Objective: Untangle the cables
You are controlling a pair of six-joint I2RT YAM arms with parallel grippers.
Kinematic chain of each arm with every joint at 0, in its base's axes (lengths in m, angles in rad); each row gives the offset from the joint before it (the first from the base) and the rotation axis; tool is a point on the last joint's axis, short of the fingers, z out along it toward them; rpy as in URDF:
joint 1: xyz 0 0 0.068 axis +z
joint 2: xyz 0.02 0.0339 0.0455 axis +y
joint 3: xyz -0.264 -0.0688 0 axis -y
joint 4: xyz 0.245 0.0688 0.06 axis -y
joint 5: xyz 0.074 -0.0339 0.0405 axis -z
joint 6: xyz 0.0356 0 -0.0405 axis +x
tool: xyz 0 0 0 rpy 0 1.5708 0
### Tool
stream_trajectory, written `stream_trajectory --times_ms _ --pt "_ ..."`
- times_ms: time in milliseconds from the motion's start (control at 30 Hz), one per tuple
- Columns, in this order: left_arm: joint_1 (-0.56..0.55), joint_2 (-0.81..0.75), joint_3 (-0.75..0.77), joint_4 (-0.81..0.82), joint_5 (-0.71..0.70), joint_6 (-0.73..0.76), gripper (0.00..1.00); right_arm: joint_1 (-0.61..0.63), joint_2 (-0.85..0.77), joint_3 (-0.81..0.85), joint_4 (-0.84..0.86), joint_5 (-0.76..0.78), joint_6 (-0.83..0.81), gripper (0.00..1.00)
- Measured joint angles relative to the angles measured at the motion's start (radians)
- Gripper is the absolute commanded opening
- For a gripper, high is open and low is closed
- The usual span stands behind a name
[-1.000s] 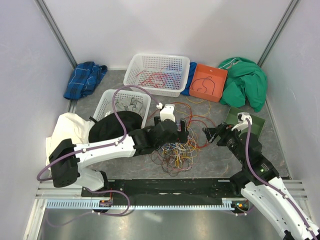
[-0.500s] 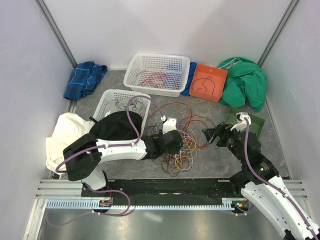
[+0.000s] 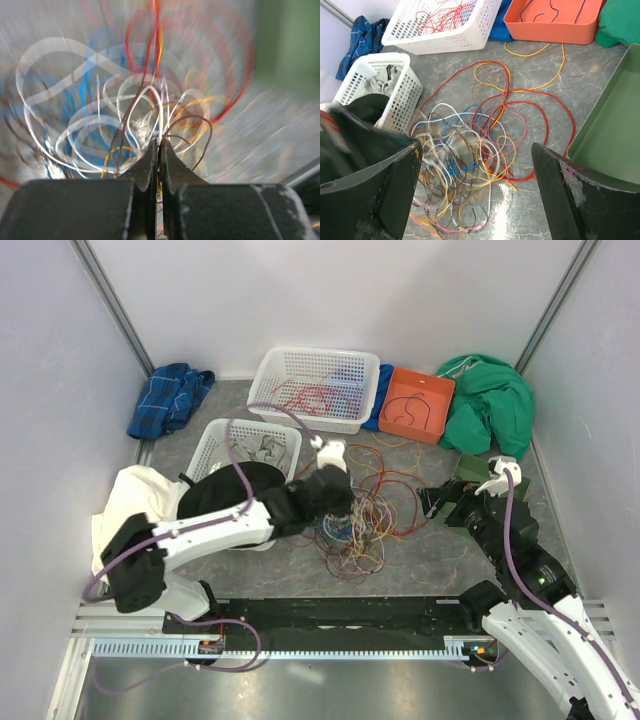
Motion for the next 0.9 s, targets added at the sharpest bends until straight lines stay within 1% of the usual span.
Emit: stream_trajectory --times_ms 133,200,300,433,633,800,900 --pt "0.109 -0.105 0.088 0.007 0.052 0.041 0.02 0.000 0.000 0.001 0.000 -0.004 0.001 0.98" --pt "0.144 -0.154 0.139 0.018 0.073 0.069 0.02 0.000 -0.002 -0.010 0.010 -0.019 0.001 0.98" --pt "0.148 -0.198 0.195 0.029 0.110 0.104 0.02 0.000 0.000 -0.048 0.056 -0.066 0.000 0.96" --pt "0.144 -0.205 0.246 0.029 0.174 0.138 0.02 0.000 0.047 -0.080 0.142 -0.145 0.000 0.94" --pt "0.144 -0.194 0.252 0.019 0.240 0.151 0.02 0.001 0.134 -0.080 0.315 -0.227 0.000 0.92" --pt "0.144 -0.170 0.252 0.008 0.283 0.151 0.02 0.001 0.261 -0.079 0.459 -0.296 0.006 0.86" --pt "0.144 -0.162 0.252 0.005 0.298 0.151 0.02 0.003 0.340 -0.079 0.512 -0.332 0.013 0.79"
